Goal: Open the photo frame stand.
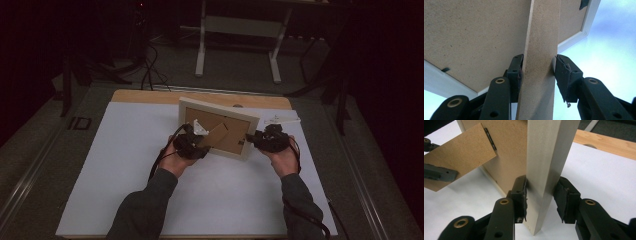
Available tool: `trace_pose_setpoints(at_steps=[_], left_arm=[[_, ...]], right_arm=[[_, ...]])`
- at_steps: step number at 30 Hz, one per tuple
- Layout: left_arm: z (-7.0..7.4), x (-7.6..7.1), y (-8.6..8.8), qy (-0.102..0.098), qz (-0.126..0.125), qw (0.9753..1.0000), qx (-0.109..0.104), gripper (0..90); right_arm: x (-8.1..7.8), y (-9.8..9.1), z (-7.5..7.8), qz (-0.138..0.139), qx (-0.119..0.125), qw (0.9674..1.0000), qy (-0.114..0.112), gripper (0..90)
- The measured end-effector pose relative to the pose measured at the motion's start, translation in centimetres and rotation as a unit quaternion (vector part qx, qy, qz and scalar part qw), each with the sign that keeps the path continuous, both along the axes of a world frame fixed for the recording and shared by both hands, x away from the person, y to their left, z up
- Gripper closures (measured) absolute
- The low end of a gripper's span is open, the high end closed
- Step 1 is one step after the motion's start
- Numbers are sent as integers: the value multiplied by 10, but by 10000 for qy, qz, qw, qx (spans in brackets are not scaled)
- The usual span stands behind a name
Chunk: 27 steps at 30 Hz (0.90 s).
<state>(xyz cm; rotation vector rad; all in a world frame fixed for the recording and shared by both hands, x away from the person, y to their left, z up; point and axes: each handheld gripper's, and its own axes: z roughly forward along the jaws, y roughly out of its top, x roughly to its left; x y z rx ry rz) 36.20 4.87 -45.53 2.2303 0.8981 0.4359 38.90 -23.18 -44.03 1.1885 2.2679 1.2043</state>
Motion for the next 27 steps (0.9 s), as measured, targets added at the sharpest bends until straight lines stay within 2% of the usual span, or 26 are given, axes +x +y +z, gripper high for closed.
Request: trace_pose_setpoints(at_steps=[6,11,17,27], left_arm=[[-2,-6,0,-93,16,10000,7,604],[-8,-15,1,-167,63,9998,-71,610],[-11,-21,3,-156,42,9998,-79,622],[-17,-32,5,-150,-65,9998,-67,642]], right_arm=[[-6,2,-1,-21,-53,9999,-120,629],[-15,2,-1,72,-72,9998,-190,628],[-23,4,-1,163,-204,9993,-280,625],[-36,5,-3,200,-176,9990,-366,615]])
